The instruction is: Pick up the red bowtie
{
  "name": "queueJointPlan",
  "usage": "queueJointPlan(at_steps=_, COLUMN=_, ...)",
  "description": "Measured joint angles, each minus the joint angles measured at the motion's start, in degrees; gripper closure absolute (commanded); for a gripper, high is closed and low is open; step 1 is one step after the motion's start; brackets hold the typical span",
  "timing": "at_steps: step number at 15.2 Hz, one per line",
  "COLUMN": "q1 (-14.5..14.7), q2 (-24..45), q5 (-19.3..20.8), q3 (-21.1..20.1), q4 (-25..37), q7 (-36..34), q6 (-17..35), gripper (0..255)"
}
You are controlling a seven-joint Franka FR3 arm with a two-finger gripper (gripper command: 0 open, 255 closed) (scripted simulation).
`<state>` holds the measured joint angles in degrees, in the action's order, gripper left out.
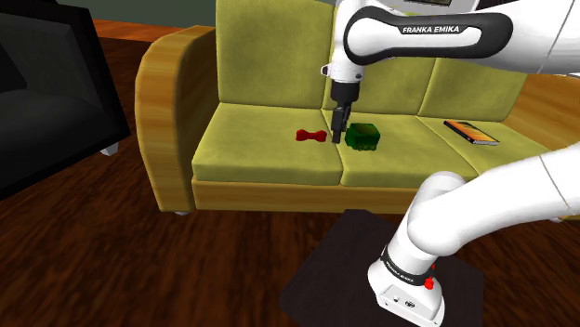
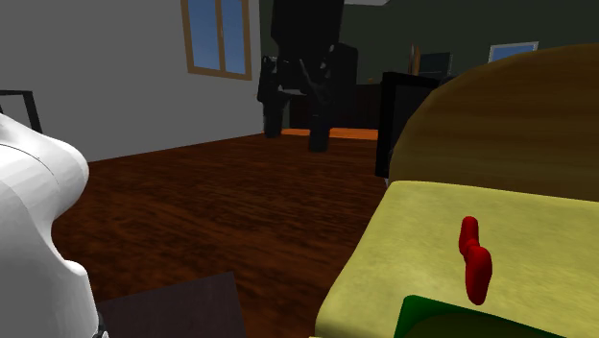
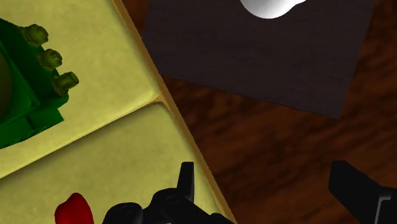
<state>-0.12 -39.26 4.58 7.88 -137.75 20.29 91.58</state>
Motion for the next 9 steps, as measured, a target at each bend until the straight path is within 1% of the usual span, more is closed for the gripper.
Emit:
queueJointPlan(at_steps=4, q1=0.66, q2=6.67, q5=2.45, q3=4.82, q4=2.16, q7=9.09, q6=5.77, gripper=0)
queueJointPlan(at_steps=8, q1=1.56, q2=13.11, q5=3.42, q3=9.07, q4=4.84, q7=18.06, q6=10.84, gripper=0)
queueJointPlan(at_steps=9, q1=1.92, q2=15.55, q5=3.28, q3=10.21, q4=6.47, q7=20.46, q6=12.01, gripper=0)
